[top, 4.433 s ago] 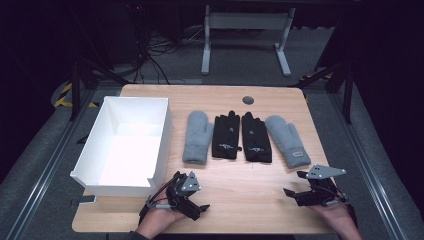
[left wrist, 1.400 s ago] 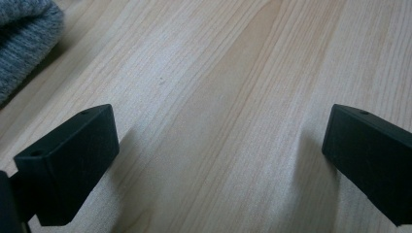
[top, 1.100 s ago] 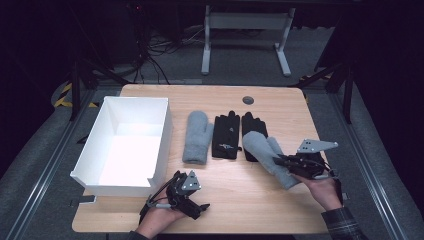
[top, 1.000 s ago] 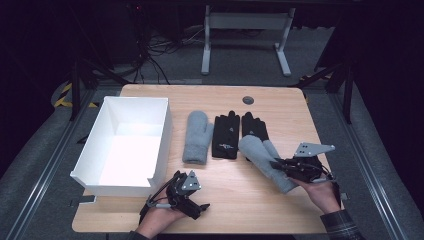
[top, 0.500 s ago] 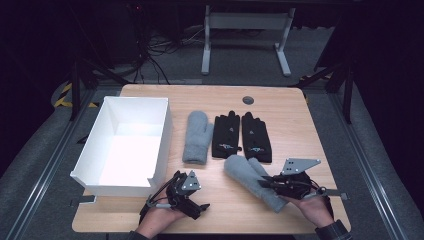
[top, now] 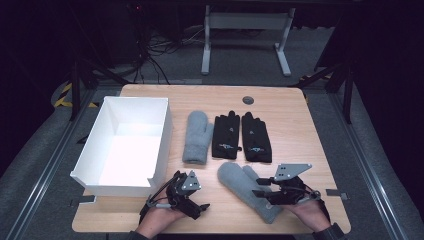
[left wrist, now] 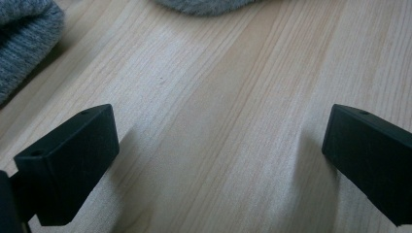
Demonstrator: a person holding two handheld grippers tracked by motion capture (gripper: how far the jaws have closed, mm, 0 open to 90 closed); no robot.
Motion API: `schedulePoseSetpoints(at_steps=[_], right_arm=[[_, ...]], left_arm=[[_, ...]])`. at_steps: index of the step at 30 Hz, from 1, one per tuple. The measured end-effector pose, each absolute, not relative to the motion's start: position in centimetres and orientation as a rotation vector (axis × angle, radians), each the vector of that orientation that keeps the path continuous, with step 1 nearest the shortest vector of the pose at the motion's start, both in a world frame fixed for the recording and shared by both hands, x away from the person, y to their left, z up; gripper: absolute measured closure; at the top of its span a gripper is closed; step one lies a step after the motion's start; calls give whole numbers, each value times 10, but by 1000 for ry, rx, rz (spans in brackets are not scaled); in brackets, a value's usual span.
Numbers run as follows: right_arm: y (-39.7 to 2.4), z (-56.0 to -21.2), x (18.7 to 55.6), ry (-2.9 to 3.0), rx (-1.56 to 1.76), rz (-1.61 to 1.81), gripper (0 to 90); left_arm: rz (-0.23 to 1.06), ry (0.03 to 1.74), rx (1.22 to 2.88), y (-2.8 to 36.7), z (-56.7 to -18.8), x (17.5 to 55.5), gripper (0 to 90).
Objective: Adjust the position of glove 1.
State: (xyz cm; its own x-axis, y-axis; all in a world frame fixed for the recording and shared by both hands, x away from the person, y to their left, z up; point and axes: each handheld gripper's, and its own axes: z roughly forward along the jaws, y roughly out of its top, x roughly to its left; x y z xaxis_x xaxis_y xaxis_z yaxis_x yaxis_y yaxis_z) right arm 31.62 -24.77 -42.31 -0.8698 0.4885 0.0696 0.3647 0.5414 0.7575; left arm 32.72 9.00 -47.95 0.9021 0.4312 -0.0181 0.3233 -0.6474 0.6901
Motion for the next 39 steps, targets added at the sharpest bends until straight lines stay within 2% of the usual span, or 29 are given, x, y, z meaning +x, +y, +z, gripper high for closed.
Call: schedulePoseSetpoints(at_steps=[1,2,4,7,13,15,16,17,19,21,22,23,26,28,39], right_arm=[[-251,-420,316,2608,735,1244,600],[-257,-418,316,2590,739,1243,680],[-269,-418,317,2574,766,1205,780],[-290,-424,320,2582,812,1133,900],[-304,-434,315,2632,825,1041,900],[-306,-437,313,2648,826,1026,900],[-306,-438,313,2653,821,1022,900],[-306,-438,312,2661,818,1014,900],[-305,-439,312,2672,808,1008,900],[-304,-440,313,2684,801,1009,900],[-303,-441,313,2686,800,1006,900],[-302,-441,314,2696,793,1002,900],[-300,-444,314,2717,783,988,900],[-298,-445,314,2729,779,980,900],[-289,-445,313,2779,728,1012,900]], left_arm=[[190,536,2327,90,-479,327,4],[190,536,2327,90,-479,327,4],[190,537,2326,90,-480,327,4],[189,537,2326,90,-480,327,4],[190,557,2325,89,-479,326,6],[194,575,2331,89,-475,325,156],[195,591,2329,89,-472,324,156],[182,601,2333,89,-469,325,253],[170,618,2314,87,-464,325,361],[167,622,2289,83,-458,327,545],[161,627,2281,78,-454,328,589],[155,617,2288,74,-452,330,698],[121,622,2312,60,-451,336,865],[89,637,2342,51,-453,341,900],[91,632,2340,28,-453,354,900]])
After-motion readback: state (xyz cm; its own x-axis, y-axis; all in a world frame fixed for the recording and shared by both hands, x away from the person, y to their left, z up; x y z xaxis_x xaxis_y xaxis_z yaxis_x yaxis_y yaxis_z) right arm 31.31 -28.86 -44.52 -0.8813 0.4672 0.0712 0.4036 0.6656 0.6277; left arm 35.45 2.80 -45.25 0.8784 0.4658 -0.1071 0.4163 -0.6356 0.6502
